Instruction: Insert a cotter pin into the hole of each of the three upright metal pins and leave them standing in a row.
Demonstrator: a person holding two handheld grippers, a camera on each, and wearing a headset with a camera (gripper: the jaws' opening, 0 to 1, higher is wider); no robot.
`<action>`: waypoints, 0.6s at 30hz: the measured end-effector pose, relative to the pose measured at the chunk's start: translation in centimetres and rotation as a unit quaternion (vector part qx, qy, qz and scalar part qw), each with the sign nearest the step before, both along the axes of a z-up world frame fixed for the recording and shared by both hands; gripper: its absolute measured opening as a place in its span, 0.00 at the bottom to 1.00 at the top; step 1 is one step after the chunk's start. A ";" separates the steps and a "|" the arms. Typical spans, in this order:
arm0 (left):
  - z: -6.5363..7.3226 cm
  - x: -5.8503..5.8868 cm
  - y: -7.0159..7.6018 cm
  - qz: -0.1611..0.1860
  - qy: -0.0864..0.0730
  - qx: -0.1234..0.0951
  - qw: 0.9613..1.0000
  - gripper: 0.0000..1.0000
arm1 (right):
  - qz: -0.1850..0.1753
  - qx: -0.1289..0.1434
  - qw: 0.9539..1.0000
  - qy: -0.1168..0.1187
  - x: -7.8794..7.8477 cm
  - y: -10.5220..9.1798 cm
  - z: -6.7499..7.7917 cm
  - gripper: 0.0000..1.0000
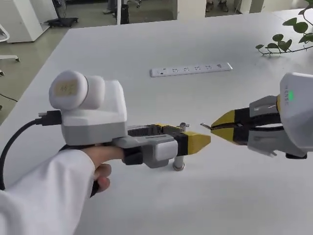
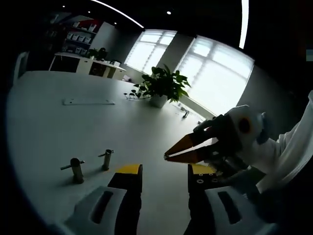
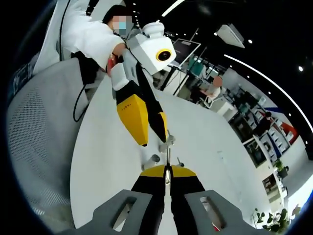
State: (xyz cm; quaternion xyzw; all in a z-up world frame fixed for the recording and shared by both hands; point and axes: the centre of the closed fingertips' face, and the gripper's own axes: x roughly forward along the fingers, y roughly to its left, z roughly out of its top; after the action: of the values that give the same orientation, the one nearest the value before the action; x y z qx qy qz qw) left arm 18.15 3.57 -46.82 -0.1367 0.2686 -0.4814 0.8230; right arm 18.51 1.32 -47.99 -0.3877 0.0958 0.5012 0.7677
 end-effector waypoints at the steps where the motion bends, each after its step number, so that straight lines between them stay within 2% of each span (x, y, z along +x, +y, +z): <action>1: 0.0 -0.1 -0.1 -0.001 0.001 0.000 1.000 0.33 | 0.000 0.001 1.000 -0.002 0.0 0.0 0.0 0.00; 5: -0.2 -0.5 -0.4 -0.007 0.017 -0.001 1.000 0.24 | 0.011 -0.003 1.000 -0.008 -0.7 0.3 -0.1 0.00; 9: -0.4 -0.6 -0.3 0.001 0.035 -0.006 0.999 0.21 | 0.019 -0.007 1.000 -0.012 -1.4 0.6 -0.1 0.00; 11: -0.4 -0.7 -0.4 -0.001 0.043 -0.012 0.999 0.16 | 0.022 -0.008 1.000 -0.015 -1.6 0.8 0.0 0.00; 12: -0.4 -0.8 -0.4 -0.001 0.045 -0.013 0.999 0.13 | 0.024 -0.009 1.000 -0.016 -1.7 0.9 0.1 0.00; 16: -0.4 -0.8 -0.4 0.001 0.044 -0.011 0.999 0.13 | 0.030 -0.012 0.999 -0.020 -1.9 1.2 0.1 0.00; 18: -0.1 -0.9 -0.5 -0.001 0.045 -0.019 0.999 0.12 | 0.034 -0.018 0.999 -0.021 -2.0 1.4 0.0 0.00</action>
State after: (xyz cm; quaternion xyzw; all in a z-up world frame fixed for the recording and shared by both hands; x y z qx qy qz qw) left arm 17.24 3.04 -46.96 -0.1735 0.2966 -0.4801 0.8071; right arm 16.47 2.70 -48.04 -0.4146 0.0751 0.5168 0.7452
